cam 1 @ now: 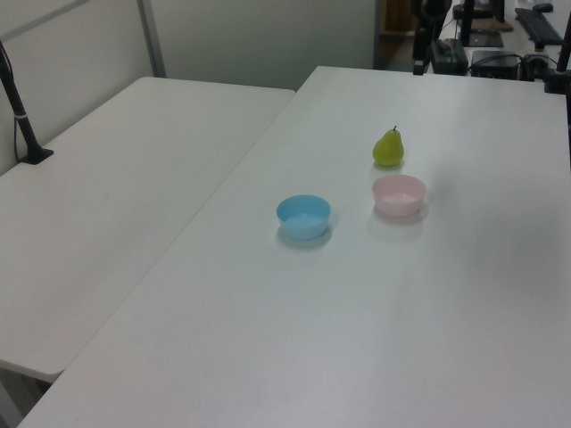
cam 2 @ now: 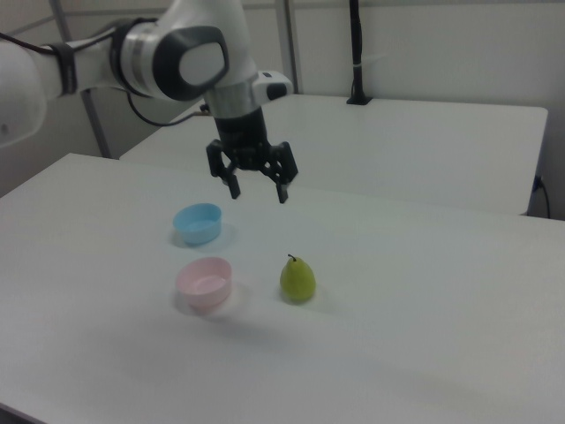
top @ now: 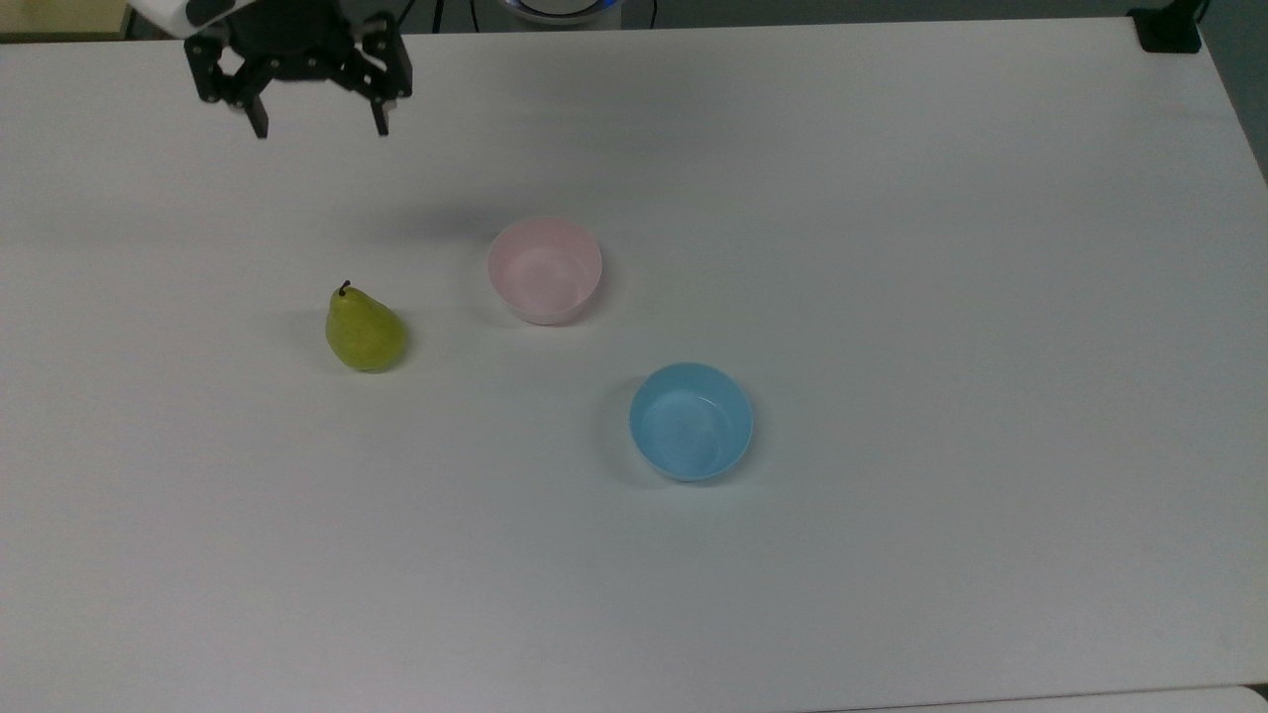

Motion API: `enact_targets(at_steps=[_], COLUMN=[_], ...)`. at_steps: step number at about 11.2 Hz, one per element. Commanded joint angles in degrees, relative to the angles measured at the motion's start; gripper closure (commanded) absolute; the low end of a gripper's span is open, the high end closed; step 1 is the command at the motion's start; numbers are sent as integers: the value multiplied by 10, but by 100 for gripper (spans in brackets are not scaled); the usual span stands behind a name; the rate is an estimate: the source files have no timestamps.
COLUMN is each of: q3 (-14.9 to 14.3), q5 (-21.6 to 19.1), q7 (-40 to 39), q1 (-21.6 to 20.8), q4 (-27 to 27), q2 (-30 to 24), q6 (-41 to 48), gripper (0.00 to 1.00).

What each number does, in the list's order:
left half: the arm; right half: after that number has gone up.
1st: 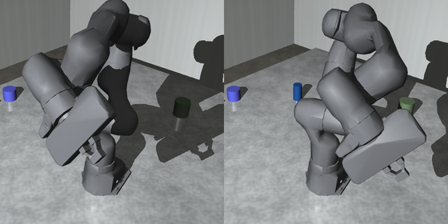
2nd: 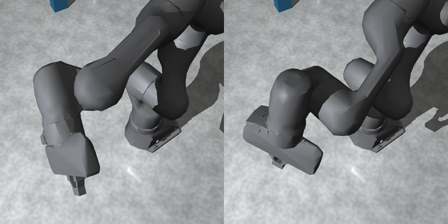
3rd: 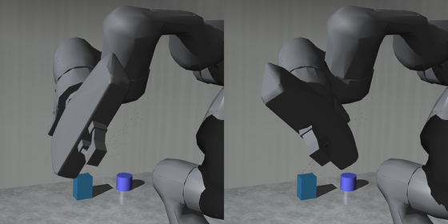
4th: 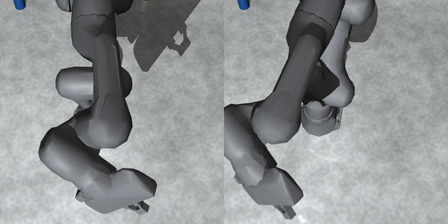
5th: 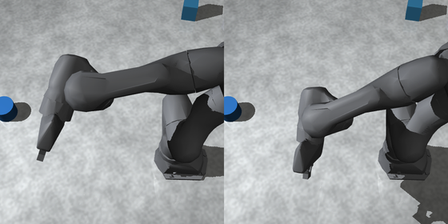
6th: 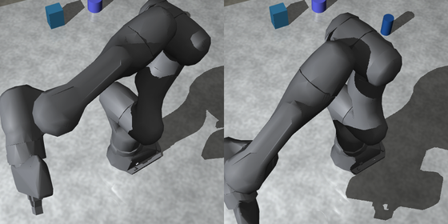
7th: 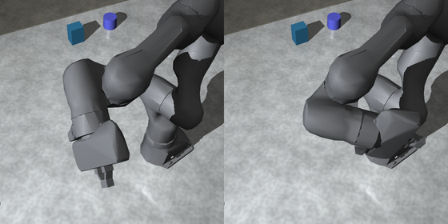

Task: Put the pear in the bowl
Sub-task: 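Move the open gripper over the green pear and lower onto it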

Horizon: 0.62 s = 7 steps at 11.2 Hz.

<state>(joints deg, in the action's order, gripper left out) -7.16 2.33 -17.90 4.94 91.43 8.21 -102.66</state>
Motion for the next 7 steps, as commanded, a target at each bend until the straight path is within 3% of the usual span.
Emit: enact_targets(at_steps=[1, 7], q3=[-3, -1], q5=[-11, -5], q7=[-21, -39], q1=[8, 17], q4=[-9, 19], q2=[46, 149], q6=[-57, -162], gripper=[0, 0])
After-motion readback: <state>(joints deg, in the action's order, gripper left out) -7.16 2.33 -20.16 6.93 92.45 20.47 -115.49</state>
